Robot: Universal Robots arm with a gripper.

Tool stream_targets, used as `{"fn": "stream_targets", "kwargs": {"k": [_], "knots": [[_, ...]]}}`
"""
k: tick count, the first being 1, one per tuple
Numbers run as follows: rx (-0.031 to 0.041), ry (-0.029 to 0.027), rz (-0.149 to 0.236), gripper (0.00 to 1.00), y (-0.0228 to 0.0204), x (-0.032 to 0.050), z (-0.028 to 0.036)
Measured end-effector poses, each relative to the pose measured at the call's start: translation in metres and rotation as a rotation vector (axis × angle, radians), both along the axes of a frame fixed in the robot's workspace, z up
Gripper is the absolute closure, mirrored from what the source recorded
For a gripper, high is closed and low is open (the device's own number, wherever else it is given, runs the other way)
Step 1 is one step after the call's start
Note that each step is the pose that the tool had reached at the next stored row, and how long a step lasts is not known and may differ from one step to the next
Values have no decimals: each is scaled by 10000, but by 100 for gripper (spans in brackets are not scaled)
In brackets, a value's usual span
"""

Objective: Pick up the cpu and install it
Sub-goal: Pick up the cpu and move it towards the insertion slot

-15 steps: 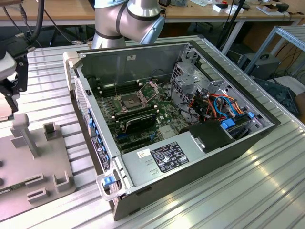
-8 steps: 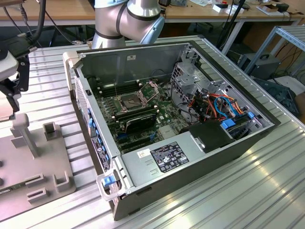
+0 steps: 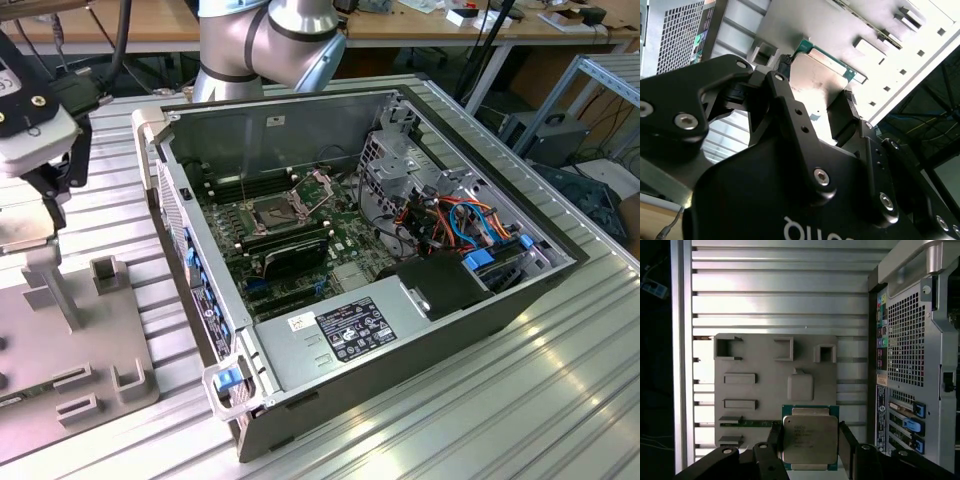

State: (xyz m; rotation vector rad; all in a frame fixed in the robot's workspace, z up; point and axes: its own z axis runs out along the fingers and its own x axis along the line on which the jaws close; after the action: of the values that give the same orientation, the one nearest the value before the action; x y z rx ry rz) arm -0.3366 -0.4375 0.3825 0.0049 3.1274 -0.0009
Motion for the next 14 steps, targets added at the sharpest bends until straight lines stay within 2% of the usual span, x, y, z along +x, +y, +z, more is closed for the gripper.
{"fn": "stream_targets", "kwargs": {"k": [6, 14], "knots": [[1, -1, 0, 45, 0, 156, -1], [1, -1, 0, 45, 0, 315, -1]]}}
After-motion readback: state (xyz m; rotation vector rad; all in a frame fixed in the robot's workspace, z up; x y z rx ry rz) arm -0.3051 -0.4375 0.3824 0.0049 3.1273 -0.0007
